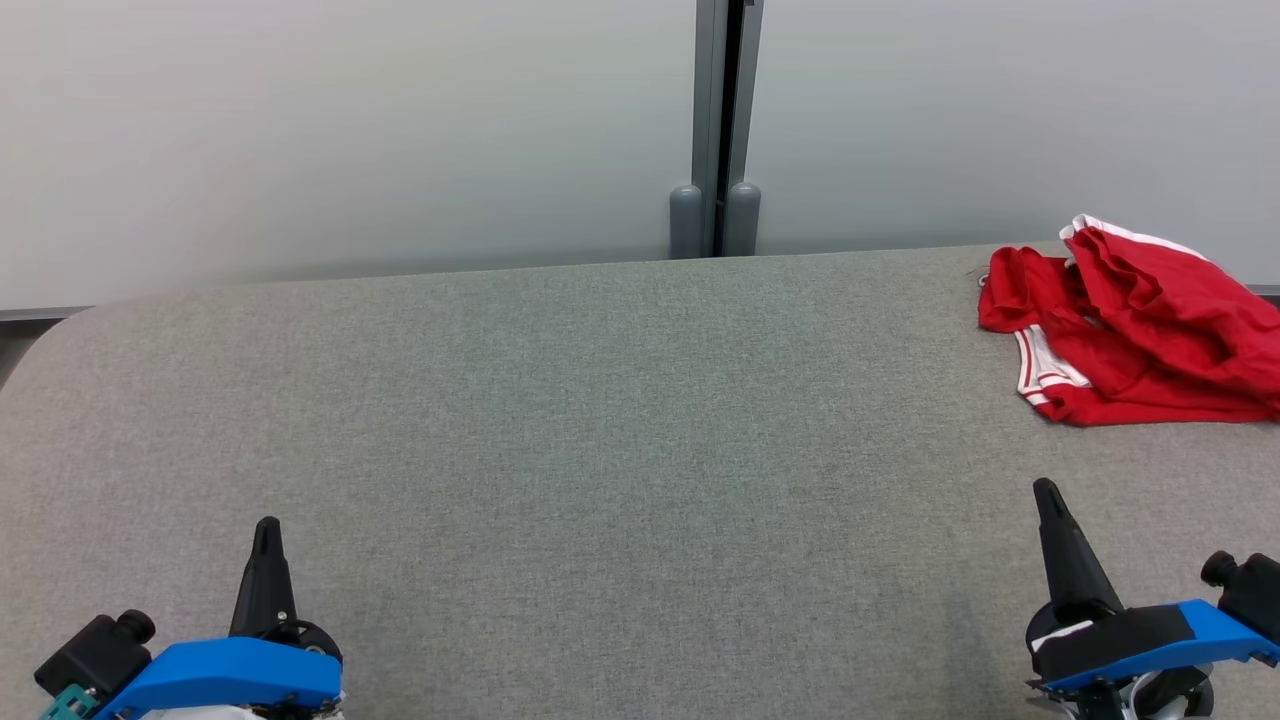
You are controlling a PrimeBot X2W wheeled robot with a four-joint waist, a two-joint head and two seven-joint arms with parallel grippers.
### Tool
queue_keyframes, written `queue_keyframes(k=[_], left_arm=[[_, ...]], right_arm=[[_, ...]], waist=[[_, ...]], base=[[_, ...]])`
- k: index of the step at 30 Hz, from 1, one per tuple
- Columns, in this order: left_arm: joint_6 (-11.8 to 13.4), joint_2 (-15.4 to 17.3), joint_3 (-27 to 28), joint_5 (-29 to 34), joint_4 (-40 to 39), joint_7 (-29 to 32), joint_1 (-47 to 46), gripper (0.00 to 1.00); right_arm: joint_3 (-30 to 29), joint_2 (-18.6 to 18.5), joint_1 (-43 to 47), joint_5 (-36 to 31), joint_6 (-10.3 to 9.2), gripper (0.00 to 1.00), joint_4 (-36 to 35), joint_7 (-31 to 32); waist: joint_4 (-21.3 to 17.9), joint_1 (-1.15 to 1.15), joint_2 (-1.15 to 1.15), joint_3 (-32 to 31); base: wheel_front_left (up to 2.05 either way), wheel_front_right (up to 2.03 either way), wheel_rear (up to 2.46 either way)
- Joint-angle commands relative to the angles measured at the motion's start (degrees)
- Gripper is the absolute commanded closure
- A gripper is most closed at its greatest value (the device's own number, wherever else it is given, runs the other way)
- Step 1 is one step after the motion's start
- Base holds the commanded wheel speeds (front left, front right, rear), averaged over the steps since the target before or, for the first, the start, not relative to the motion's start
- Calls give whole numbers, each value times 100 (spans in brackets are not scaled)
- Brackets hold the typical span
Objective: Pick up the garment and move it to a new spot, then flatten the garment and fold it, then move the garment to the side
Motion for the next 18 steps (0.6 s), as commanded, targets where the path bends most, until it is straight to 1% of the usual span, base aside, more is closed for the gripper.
queue_keyframes(k=[1, 18], left_arm=[[-32, 5, 29, -138, -87, 33, -178, 100], [-75, -48, 140, -1281, -104, 330, -272, 100]], right_arm=[[-23, -17, -167, 152, 1, 100, -48, 24], [-95, -19, -244, 1365, 2, 100, 68, 218]], waist=[[1, 0, 0, 0], [30, 0, 0, -6]], base=[[0, 0, 0], [0, 0, 0]])
